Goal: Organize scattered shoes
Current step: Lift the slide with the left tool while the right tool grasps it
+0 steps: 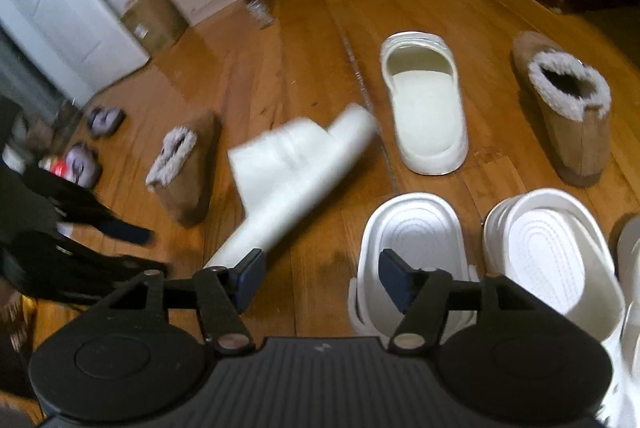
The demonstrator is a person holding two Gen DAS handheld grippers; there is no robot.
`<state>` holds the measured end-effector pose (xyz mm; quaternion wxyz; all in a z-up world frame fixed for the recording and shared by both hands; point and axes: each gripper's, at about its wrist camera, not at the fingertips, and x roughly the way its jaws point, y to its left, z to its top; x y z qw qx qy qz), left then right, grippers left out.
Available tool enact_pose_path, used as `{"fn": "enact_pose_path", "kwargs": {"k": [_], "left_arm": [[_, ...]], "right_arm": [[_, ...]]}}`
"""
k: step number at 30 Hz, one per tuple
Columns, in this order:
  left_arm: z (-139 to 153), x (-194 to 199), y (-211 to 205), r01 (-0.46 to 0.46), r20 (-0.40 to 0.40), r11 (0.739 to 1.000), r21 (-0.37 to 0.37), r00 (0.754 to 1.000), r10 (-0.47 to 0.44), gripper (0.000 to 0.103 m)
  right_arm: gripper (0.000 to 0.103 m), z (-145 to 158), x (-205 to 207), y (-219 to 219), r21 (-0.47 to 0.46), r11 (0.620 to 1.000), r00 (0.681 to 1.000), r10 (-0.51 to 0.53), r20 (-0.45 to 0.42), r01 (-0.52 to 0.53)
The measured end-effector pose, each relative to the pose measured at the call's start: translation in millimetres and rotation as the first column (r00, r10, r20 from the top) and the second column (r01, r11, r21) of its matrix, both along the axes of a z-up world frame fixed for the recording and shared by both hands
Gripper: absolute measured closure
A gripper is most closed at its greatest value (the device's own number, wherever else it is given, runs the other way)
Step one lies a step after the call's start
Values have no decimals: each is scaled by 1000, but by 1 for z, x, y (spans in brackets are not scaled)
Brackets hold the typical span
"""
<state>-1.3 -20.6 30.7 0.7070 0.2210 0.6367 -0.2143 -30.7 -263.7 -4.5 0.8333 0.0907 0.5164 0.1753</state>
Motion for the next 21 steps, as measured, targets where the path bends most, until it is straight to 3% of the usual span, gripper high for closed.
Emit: {"fn": "enact_pose_path", "kwargs": {"k": [3, 5, 7, 9, 11, 12, 13, 15, 18, 21], "left_arm": [[3, -4, 15, -71, 0, 995, -68, 997, 71, 30], [-8, -4, 17, -107, 18, 982, -153, 994, 111, 30], [-25, 0, 17, -165, 5, 964, -210, 985, 170, 30], [-47, 2, 20, -268, -63, 923, -277, 963, 260, 30], [-66, -2, 21, -300, -153, 901, -313, 952, 264, 30], [-71, -4, 23, -305, -146, 890, -340, 952, 270, 30], [-76, -7, 29, -328, -130, 860, -391, 945, 301, 30], [-88, -6, 36, -358, -172, 822, -443, 934, 313, 30], [-107, -2, 40, -373, -212, 809, -453, 927, 309, 30], [-111, 1, 43, -354, -210, 812, -463, 934, 288, 30]], "right_arm": [[38, 5, -1, 15, -58, 989, 991, 133, -8, -133], [30, 12, 0, 28, -95, 964, 968, 248, -26, -249], [29, 22, 4, 41, -152, 921, 933, 359, -31, -359], [28, 32, 13, 60, -261, 829, 864, 501, -48, -495], [28, 34, 18, 73, -333, 750, 807, 586, -65, -571], [27, 31, 25, 86, -392, 650, 733, 673, -101, -651], [27, 27, 30, 94, -418, 584, 683, 717, -136, -696], [27, 17, 39, 103, -434, 505, 624, 758, -191, -746], [27, 0, 61, 111, -400, 509, 622, 748, -233, -762], [26, -24, 89, 114, -346, 591, 677, 699, -231, -729]]}}
